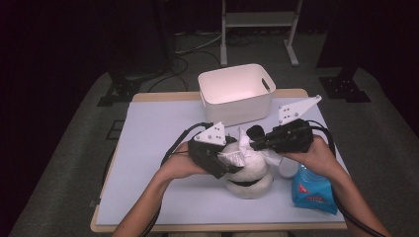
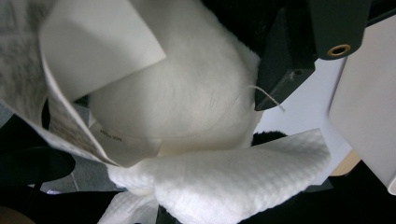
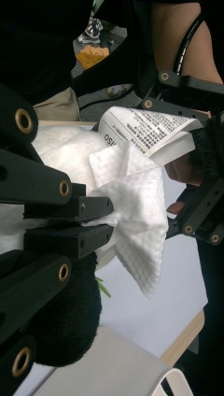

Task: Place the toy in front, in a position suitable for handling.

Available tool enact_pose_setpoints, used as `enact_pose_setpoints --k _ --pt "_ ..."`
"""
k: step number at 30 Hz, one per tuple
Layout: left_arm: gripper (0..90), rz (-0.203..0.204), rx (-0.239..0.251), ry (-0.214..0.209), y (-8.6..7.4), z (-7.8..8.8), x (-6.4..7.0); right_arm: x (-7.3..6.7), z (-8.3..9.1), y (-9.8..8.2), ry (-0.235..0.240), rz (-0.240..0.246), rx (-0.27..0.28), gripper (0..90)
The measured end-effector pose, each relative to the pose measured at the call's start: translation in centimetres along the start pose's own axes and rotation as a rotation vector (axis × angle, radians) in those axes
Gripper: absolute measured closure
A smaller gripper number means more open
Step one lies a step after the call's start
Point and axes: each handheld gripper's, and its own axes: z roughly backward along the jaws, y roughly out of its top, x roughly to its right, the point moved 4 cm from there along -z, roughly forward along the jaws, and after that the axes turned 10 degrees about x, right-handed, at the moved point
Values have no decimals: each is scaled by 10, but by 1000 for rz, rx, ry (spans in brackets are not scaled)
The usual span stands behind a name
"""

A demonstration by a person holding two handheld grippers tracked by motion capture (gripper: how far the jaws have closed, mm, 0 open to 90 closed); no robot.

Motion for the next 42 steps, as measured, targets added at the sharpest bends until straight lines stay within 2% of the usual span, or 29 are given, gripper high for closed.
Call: enact_pose_setpoints --k 8,14,19,22,27,30,32,37,40,42 --pt "153 -4 21 -7 2 -2 2 0 9 -8 -13 -13 -12 849" --pt "153 0 49 6 5 5 0 5 19 -16 -50 -33 -21 849" --pt "132 16 66 17 1 11 -2 8 24 -21 -52 -50 -7 849" --pt "120 23 63 22 -2 14 -3 9 26 -23 -58 -57 -1 849" --pt "114 39 21 46 -15 15 -6 11 32 -26 -70 -64 -9 849" --pt "104 82 2 50 -29 8 -12 11 33 -27 -70 -64 -10 849" --pt "98 103 -6 39 -36 4 -13 11 34 -28 -73 -67 -11 849" --pt "93 126 -31 -3 -49 -15 -13 12 36 -30 -68 -74 -7 849" --pt "91 158 -6 -37 -52 -26 -11 11 35 -30 -67 -69 -2 848" --pt "110 169 32 -74 -52 -30 -11 11 35 -30 -68 -70 -1 848"
